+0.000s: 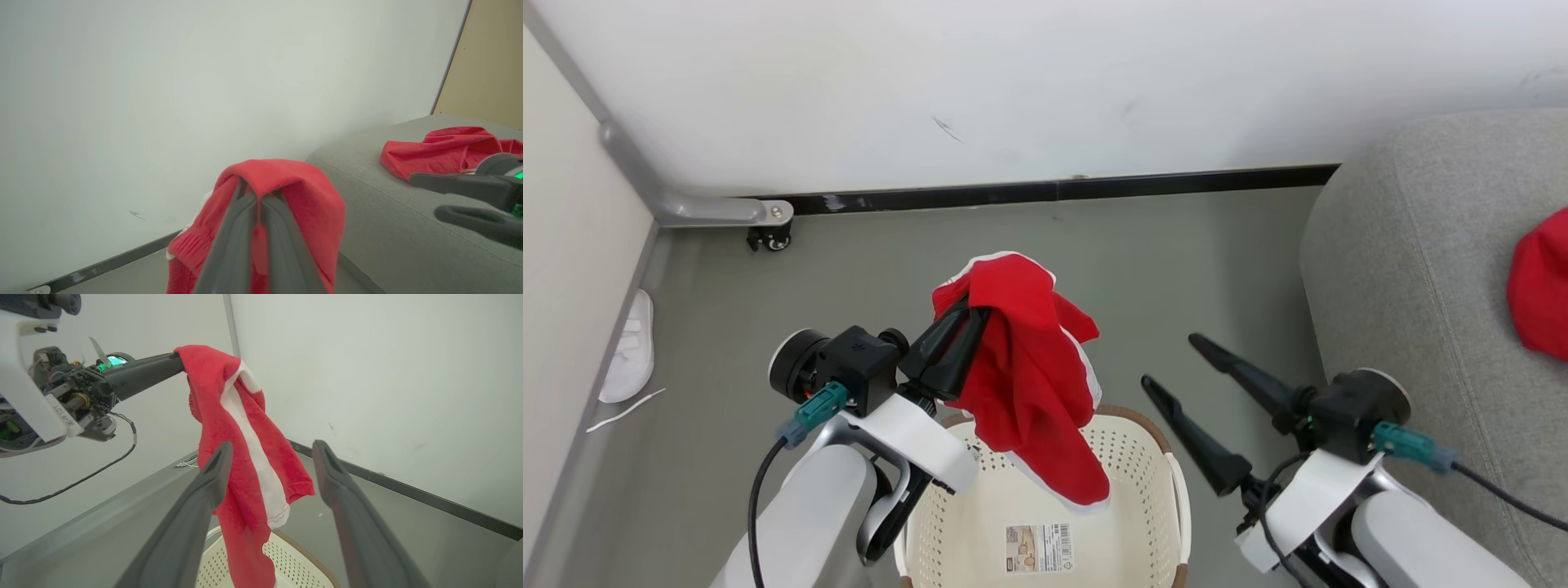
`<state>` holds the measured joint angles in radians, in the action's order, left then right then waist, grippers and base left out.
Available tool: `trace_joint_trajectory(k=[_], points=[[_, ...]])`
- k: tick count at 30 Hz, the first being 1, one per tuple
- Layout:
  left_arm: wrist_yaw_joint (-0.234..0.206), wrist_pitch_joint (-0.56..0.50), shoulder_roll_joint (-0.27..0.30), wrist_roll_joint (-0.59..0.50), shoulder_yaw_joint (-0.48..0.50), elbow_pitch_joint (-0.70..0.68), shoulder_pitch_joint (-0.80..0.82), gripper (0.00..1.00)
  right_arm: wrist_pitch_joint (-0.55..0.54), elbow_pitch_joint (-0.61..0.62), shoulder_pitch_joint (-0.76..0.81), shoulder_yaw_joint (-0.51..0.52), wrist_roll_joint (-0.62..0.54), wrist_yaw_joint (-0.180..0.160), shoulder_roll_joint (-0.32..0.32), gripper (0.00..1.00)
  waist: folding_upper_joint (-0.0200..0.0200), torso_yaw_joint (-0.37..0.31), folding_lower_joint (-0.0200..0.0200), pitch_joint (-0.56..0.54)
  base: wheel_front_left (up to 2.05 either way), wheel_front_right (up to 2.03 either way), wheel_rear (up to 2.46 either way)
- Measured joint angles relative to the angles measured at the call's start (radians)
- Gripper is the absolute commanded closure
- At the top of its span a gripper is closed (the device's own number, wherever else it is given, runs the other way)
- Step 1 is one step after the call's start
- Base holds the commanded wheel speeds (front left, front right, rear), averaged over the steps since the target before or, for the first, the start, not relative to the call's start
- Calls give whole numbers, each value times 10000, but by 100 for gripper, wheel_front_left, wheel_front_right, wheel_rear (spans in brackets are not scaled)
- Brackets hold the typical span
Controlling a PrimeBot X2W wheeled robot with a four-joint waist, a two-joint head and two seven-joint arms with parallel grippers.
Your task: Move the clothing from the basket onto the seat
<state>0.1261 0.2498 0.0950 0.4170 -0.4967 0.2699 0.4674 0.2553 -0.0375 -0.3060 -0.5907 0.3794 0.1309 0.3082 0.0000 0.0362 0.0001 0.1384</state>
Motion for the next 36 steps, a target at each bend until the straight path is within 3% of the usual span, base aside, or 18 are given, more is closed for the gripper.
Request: trace_joint_trajectory(k=[7,16,36], points=[[0,0,-71,50,-336,-35,447,100,0,-293,-16,-1231,-117,0,351,0,0,298,0,-239,0,0,0],[0,-25,-171,159,-811,-121,619,100,-2,-815,-202,-2029,-148,2,385,0,0,603,0,-446,0,0,0],[0,-343,-316,763,-1593,-349,820,100,-2,-2144,-726,-1360,-221,0,-297,0,0,1224,0,-796,0,0,0]])
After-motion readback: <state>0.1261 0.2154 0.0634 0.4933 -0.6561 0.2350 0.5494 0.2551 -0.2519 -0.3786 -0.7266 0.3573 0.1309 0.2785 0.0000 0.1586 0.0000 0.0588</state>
